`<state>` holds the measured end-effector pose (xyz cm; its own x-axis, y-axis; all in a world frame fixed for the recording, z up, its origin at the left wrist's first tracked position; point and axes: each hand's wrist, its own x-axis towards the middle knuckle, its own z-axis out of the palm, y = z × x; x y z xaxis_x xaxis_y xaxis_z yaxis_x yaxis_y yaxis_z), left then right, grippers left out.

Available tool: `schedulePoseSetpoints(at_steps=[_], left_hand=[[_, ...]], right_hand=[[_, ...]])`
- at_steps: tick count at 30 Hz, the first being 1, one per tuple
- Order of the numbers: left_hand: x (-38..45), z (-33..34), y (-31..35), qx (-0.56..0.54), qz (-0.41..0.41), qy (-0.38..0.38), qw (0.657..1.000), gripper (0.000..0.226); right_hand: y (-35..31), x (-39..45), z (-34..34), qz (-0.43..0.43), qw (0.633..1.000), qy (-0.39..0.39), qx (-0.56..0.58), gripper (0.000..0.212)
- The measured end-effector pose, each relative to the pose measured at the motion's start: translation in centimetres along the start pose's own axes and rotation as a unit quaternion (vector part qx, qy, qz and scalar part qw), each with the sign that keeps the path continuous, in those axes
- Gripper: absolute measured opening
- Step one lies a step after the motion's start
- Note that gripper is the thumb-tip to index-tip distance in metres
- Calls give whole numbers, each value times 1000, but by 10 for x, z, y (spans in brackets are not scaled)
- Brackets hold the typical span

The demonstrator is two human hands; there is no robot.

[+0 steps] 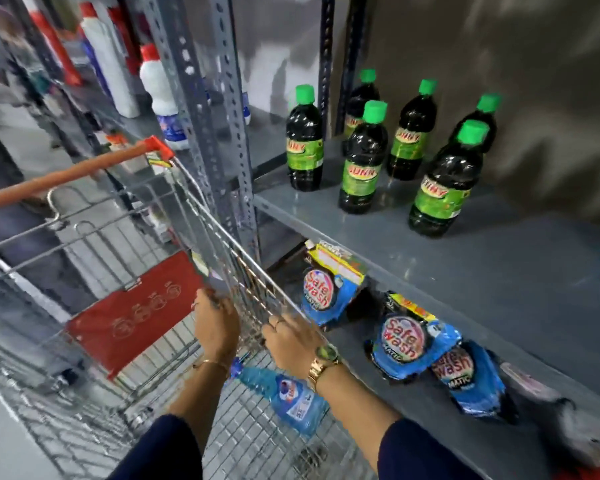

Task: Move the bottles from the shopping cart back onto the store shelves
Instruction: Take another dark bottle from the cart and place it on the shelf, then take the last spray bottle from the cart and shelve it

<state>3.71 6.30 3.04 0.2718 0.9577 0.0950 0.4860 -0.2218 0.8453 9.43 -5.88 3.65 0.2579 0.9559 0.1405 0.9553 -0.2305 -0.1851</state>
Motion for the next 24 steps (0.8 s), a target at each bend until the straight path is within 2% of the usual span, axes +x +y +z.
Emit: schedulePoseSetpoints(at_steps=[1,3,5,9,14,17,19,22,24], left_hand=[[-1,1,-13,8,-29,-21,999,19],[-2,2,-49,35,-88,-67,993,31],[-7,8,-77,52,-130,-104,985,36],[-16,24,-120,68,-196,-167,964,45],[-18,57,-160,86,-234,-211,945,39],[-23,77,-177,13,-284,-213,935,8],[-27,92,-194,-17,-326,-218,920,15],[-30,113,-224,-60,-393,-228,889,31],[-29,117,-221,-93,-410,-235,876,30]], right_hand=[[3,-3,8,2,999,-41,-11,15],[4,-8,45,5,990,-140,-32,33],[8,-15,77,39,970,-236,-33,39],[18,-29,136,102,934,-342,-10,50],[36,-39,184,193,901,-388,8,69],[46,-42,196,224,890,-397,14,83],[51,-42,203,230,885,-405,3,93],[51,-39,213,232,885,-405,-11,92],[50,-39,215,236,885,-400,-16,92]])
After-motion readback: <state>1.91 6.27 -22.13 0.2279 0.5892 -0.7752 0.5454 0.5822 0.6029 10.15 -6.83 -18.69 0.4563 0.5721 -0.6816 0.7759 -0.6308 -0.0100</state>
